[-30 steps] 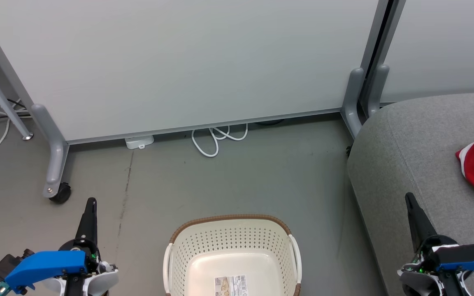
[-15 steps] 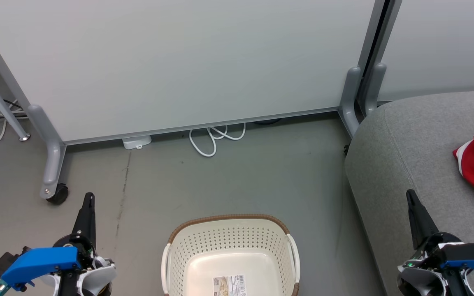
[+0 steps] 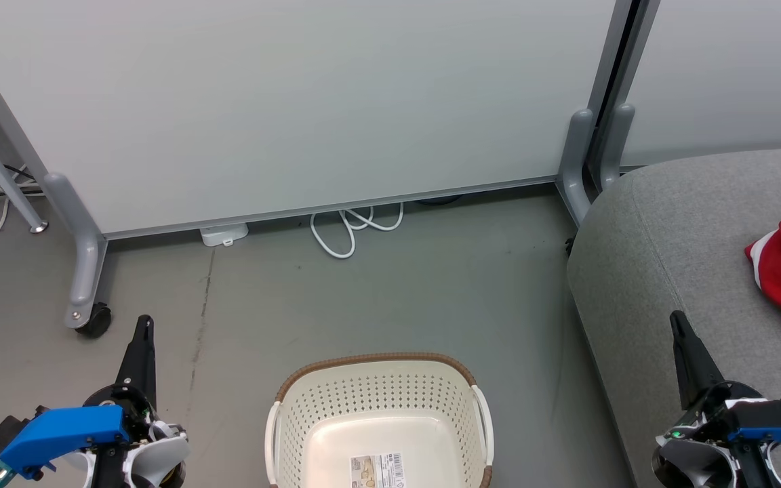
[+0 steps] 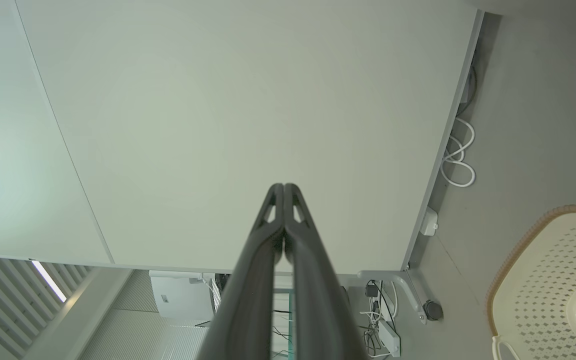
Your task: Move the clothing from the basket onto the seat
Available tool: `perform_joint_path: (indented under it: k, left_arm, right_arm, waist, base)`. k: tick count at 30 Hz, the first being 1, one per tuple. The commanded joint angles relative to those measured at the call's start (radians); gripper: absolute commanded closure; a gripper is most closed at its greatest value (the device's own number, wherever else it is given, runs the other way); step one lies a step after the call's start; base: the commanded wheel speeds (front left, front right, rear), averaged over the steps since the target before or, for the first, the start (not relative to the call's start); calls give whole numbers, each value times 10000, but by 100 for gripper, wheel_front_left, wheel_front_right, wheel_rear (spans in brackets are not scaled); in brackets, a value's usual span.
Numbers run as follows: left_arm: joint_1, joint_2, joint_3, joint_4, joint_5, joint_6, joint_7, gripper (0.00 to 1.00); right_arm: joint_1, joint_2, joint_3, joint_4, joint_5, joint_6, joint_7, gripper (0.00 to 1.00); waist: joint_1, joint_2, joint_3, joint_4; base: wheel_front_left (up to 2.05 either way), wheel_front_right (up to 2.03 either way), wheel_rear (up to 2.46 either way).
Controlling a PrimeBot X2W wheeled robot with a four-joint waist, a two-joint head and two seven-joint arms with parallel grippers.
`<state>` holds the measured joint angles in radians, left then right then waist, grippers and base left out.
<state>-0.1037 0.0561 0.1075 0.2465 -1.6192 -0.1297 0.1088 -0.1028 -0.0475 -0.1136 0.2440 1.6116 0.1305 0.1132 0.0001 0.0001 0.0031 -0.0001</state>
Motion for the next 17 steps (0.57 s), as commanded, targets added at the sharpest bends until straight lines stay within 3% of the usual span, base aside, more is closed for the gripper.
perform_joint_path:
  k: [1, 17]
  left_arm:
    - [-95, -11, 21, -35, 12, -17, 27, 100]
    - [-97, -25, 39, -35, 36, -18, 39, 100]
  right_arm:
    - [-116, -51, -14, 20, 26, 4, 30, 100]
    - [-114, -49, -13, 18, 27, 4, 29, 100]
  waist:
    - [-1, -1, 0, 1]
    - [-1, -1, 0, 1]
  base:
    - [0, 0, 0]
    - [0, 0, 0]
